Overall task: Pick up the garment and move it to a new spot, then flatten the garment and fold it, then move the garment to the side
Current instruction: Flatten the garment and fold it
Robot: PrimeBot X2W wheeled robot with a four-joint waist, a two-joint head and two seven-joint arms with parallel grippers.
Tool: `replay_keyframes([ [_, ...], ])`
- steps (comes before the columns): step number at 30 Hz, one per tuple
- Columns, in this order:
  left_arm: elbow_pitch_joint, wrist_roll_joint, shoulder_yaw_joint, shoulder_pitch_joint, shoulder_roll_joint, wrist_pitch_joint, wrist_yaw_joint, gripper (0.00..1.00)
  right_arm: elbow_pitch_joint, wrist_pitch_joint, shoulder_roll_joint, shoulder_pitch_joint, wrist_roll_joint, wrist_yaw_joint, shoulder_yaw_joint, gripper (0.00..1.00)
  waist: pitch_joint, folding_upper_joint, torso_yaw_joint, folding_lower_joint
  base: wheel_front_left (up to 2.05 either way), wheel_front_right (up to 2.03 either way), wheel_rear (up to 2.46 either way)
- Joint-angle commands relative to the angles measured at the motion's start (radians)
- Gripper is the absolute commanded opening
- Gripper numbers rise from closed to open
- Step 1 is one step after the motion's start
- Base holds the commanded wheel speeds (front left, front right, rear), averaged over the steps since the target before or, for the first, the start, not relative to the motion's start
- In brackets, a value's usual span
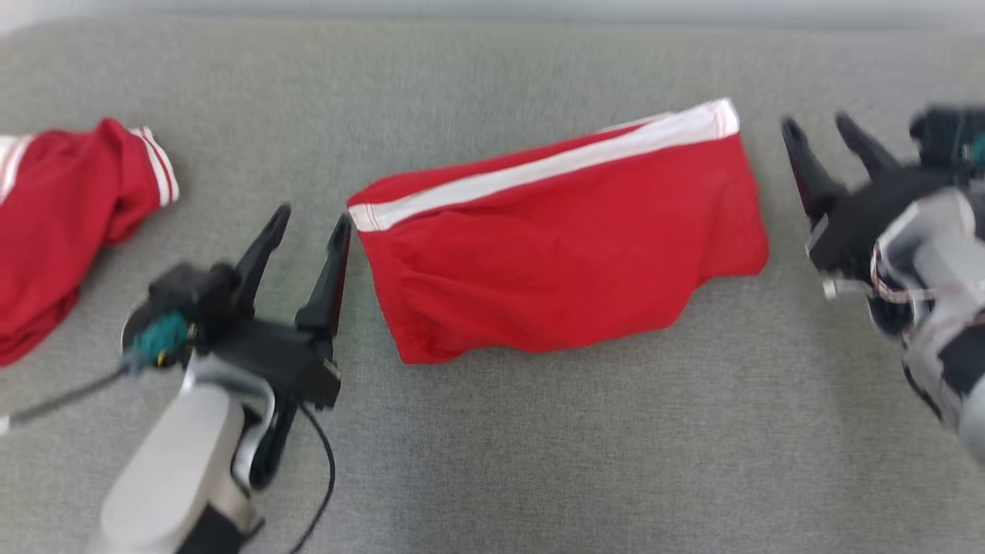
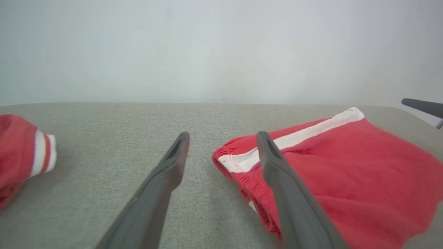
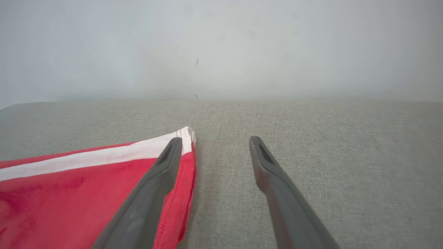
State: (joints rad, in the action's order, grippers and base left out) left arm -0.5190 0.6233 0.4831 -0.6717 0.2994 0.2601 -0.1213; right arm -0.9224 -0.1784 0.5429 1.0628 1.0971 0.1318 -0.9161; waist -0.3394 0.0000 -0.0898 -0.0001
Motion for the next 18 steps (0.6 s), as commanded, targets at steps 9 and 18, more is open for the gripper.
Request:
replay_keyframes([
  [9,0.223,-0.214,-0.276,0.305,-0.105,0.004,0.041,1.0,-0.036,-0.079,-0.003,-0.175,0.043,-0.002,0.016,1.0,0.124,0.0,-0.001,0.0001,0.0,0.0,0.0],
  [18,0.421,-0.436,-0.451,0.588,-0.233,0.004,0.054,1.0,0.036,-0.088,-0.003,-0.348,-0.02,-0.002,0.182,1.0,0.174,0.0,-0.012,0.0001,0.0,0.0,0.0],
])
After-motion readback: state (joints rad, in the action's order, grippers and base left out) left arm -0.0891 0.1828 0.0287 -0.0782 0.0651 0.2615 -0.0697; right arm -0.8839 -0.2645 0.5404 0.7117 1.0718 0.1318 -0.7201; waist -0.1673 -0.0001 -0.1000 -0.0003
